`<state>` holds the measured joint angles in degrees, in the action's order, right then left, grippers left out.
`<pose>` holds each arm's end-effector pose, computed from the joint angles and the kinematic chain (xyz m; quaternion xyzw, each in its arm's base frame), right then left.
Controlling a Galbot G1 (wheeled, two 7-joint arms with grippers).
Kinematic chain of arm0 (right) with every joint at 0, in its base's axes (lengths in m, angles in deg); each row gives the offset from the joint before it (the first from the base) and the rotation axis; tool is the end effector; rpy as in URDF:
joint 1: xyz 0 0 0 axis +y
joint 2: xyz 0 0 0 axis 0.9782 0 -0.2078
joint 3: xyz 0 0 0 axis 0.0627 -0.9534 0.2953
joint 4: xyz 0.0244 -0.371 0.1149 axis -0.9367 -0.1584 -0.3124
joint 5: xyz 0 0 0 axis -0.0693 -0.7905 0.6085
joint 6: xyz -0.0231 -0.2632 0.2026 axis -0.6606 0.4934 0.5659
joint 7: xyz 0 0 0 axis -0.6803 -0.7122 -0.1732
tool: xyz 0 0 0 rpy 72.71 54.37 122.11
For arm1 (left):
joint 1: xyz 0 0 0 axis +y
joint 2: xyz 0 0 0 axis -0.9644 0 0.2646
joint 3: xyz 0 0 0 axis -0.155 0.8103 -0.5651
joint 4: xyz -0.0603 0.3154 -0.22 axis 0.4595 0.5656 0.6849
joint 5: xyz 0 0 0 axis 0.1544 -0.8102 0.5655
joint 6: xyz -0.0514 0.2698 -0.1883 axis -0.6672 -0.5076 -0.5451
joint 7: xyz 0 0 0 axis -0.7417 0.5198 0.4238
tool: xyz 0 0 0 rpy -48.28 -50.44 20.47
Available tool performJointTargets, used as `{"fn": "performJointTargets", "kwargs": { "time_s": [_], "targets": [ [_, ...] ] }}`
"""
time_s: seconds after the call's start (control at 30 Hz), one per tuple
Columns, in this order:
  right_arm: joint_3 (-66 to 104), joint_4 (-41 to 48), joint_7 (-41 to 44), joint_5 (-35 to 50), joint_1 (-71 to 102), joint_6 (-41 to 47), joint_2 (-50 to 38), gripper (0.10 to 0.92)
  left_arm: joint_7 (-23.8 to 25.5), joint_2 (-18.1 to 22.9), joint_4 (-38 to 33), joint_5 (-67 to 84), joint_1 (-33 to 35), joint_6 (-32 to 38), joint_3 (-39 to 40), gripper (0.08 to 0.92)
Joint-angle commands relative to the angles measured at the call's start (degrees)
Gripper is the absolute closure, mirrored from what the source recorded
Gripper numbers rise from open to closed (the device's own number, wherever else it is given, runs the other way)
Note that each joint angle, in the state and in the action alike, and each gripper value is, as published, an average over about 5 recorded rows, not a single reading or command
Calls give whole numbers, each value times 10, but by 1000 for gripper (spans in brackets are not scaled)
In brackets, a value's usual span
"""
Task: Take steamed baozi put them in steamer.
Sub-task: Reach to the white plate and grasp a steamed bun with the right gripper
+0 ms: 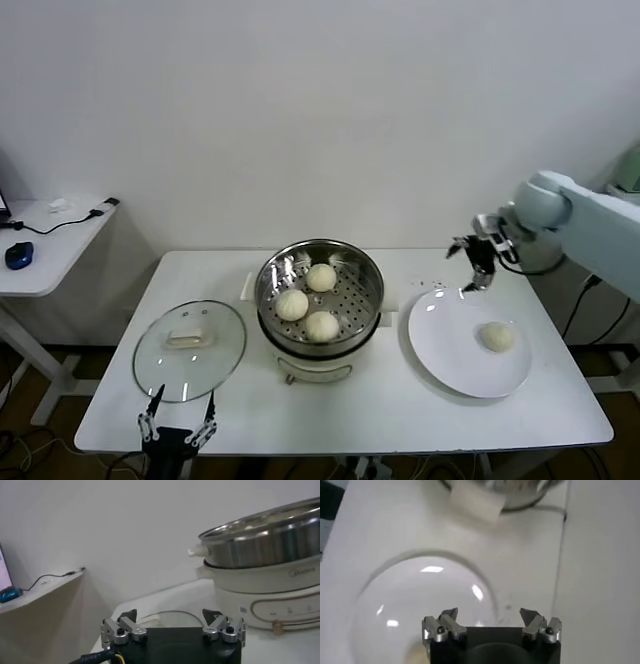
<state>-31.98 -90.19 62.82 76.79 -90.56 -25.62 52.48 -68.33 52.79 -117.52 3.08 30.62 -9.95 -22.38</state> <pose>0.5354 -0.2421 -0.1102 0.5046 -0.5725 0.5323 0.3664 0.0353 0.0425 -0.3734 0.0148 -0.9837 -0.1481 0.1007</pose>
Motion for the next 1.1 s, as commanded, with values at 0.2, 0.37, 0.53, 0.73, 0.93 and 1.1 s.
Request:
{"fn": "performJointTargets", "kwargs": {
  "time_s": [0.2,0.37,0.53,0.73,0.93,1.1],
  "targets": [
    [234,138,30,-153,252,-19,-21,203,2,-1,1,14,5,5,-3,177],
    [241,170,29,-169,259,-23,18,203,1,1,4,13,3,1,-4,177],
    [240,190,26,-177,258,-20,53,203,1,1,4,11,4,0,-4,177],
    [239,212,17,-177,251,-22,90,203,2,1,4,13,7,6,-5,177],
    [228,217,22,-181,245,-20,99,203,2,2,4,12,7,7,-6,177],
    [222,223,28,-184,236,-20,97,210,1,2,4,10,7,6,-4,177]
  ]
}}
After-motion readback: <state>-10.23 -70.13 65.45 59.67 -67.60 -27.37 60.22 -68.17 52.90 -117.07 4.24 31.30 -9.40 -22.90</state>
